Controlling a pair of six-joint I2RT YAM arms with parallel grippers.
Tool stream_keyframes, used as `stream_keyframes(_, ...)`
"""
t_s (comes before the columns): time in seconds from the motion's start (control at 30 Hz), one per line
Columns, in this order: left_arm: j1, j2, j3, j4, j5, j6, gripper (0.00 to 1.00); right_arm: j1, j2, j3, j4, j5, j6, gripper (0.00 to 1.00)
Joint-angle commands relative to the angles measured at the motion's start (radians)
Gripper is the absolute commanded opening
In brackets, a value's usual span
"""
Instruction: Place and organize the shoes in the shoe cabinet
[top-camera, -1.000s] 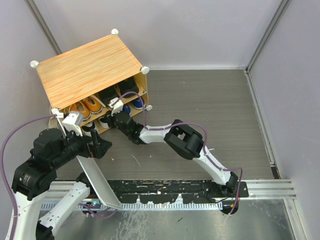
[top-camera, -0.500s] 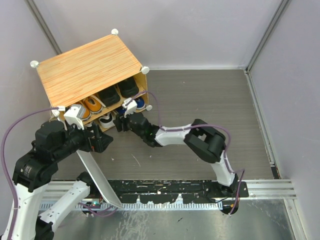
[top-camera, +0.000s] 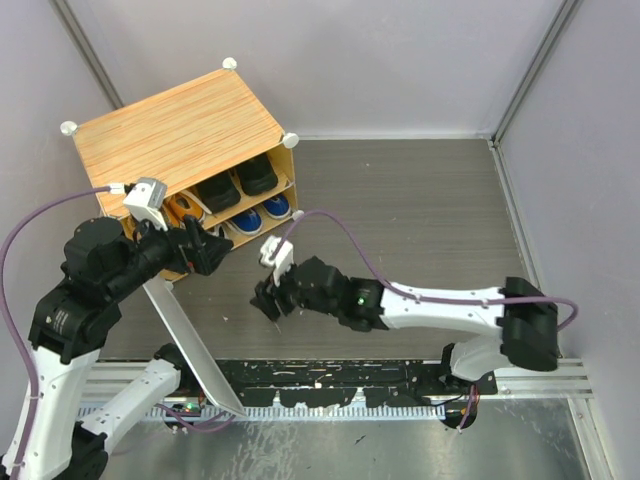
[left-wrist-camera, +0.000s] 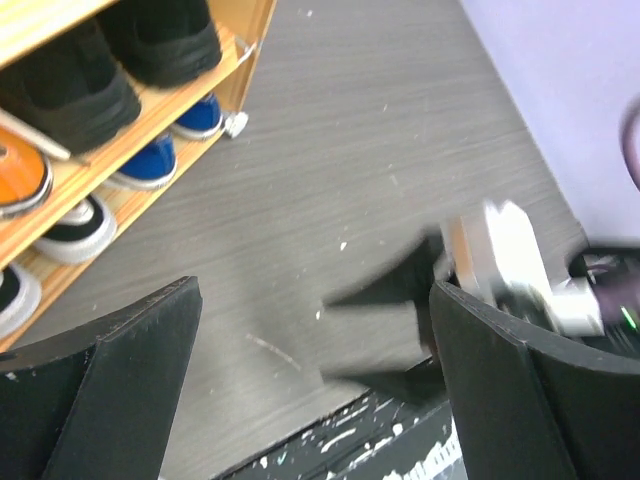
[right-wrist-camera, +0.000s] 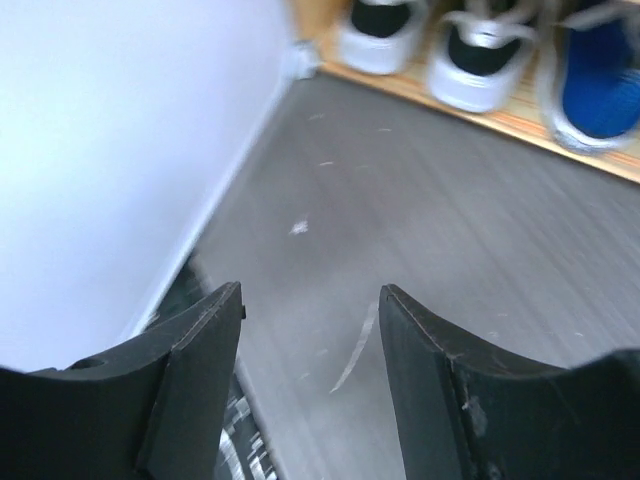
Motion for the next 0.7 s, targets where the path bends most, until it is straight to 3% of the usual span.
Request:
stream_keyframes(0.0,0.003,0.039,0.017,0.242,0.063,-0.028,0.98,0.203,-0.194,-0.003,-0.252,-0.007,-0.151,0.62)
stream_keyframes(0.17,0.003,0.111,0.06,0.314,0.138,-0.052,0.98,0.398,-0.284,-0.045,-0.254,0.119,-0.075,0.63)
stream_keyframes(0.4,0.003,0.163,0.006,0.535,0.145,-0.075,0.98,0.637,-0.128,0.051,-0.283,0.408,-0.085,0.64)
stream_keyframes(0.67,0.003,0.232,0.026,0.607,0.12,-0.028,0.98,0.732,0.017,0.117,-0.149,0.554,-0.067,0.67)
